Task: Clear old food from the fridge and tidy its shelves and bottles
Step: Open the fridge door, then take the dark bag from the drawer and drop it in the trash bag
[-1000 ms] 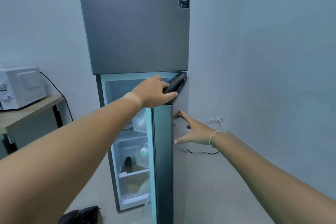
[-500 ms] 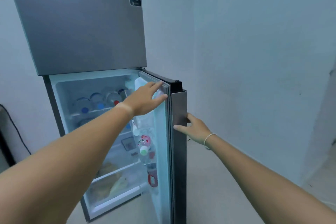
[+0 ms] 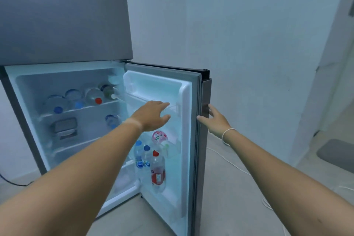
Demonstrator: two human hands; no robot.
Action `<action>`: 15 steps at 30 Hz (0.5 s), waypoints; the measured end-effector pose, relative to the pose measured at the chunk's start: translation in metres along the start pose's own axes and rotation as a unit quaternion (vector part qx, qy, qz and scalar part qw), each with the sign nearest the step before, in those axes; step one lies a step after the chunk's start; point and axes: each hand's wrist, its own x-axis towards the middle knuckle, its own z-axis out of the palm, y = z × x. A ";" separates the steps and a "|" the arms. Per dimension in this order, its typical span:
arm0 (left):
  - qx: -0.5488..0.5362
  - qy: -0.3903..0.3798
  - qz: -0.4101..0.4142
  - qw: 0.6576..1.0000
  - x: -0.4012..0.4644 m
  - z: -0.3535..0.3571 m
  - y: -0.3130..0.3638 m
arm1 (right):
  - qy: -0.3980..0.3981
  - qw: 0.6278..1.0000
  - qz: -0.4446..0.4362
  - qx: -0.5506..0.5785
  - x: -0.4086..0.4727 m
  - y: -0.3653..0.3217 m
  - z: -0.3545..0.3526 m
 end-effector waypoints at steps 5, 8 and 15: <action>-0.008 -0.012 0.027 1.000 0.009 0.006 0.013 | -0.017 1.000 0.006 -0.002 -0.001 0.010 -0.002; -0.014 -0.016 0.032 0.999 0.015 0.010 0.019 | -0.011 0.999 -0.010 -0.029 -0.003 0.012 0.000; -0.015 -0.038 0.003 0.999 0.008 0.021 0.002 | -0.025 0.995 -0.042 -0.091 -0.006 0.010 0.016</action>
